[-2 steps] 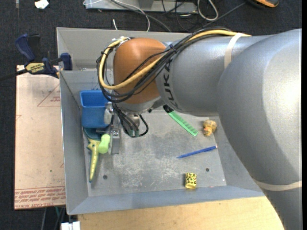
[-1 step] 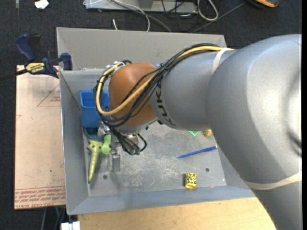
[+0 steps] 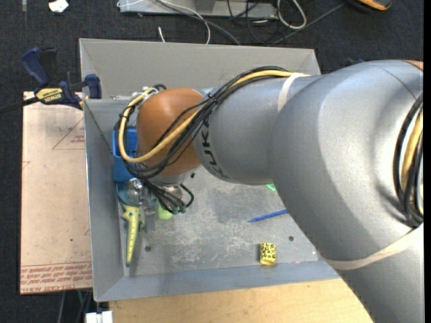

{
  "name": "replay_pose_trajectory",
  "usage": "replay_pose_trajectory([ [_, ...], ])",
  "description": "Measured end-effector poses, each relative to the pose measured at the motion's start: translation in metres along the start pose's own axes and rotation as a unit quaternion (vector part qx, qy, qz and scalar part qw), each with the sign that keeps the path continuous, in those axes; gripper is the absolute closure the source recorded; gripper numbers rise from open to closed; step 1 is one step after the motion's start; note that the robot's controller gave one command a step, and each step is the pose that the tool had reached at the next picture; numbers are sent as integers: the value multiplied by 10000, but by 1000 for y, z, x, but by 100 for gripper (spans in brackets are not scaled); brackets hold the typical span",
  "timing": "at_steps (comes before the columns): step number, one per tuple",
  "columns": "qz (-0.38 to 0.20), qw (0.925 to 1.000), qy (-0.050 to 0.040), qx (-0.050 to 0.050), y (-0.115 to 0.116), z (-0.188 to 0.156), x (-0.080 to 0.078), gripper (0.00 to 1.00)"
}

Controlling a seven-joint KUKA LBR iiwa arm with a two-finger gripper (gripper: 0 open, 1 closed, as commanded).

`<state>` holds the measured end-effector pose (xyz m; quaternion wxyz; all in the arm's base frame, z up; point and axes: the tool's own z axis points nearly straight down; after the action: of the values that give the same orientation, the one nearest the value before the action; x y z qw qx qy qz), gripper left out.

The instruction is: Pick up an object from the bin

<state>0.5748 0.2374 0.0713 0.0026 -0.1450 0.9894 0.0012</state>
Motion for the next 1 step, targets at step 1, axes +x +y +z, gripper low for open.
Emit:
replay_pose_trajectory([
  [1,2,10000,1,0,0,0,0,100],
])
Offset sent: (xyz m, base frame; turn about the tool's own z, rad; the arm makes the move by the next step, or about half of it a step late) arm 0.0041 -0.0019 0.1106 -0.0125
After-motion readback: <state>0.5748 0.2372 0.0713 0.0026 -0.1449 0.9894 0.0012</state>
